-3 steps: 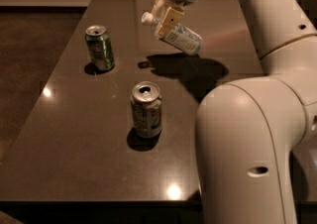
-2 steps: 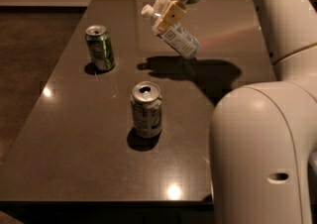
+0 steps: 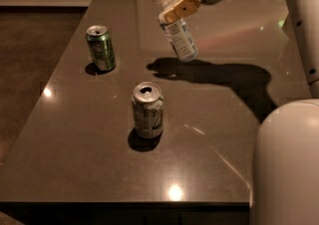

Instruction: Place blue plastic bottle upright

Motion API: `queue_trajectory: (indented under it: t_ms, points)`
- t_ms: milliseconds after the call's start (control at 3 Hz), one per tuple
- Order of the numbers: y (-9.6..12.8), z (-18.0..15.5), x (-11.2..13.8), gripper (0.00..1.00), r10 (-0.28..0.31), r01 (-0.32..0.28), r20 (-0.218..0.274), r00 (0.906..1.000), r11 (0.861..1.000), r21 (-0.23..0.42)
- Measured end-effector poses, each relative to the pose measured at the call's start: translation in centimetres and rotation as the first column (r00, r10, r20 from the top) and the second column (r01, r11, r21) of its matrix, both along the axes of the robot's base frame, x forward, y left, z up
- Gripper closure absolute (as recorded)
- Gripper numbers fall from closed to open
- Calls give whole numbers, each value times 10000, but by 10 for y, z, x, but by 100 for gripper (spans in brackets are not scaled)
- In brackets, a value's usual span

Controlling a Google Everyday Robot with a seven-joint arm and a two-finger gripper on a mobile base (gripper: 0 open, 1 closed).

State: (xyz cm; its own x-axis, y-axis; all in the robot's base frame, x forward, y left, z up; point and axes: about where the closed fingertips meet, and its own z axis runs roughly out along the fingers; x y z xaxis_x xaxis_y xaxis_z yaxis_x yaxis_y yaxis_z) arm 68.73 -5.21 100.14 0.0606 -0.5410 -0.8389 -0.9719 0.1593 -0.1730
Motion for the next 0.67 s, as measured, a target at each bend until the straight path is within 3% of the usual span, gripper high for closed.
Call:
queue_trajectory:
  t_ms: [333, 667]
  points:
    - [-13, 5, 3, 100, -616, 634, -177, 9979, 9897, 1287]
    - [-23, 6, 1, 100, -1016, 1067, -337, 9943, 9655, 2373]
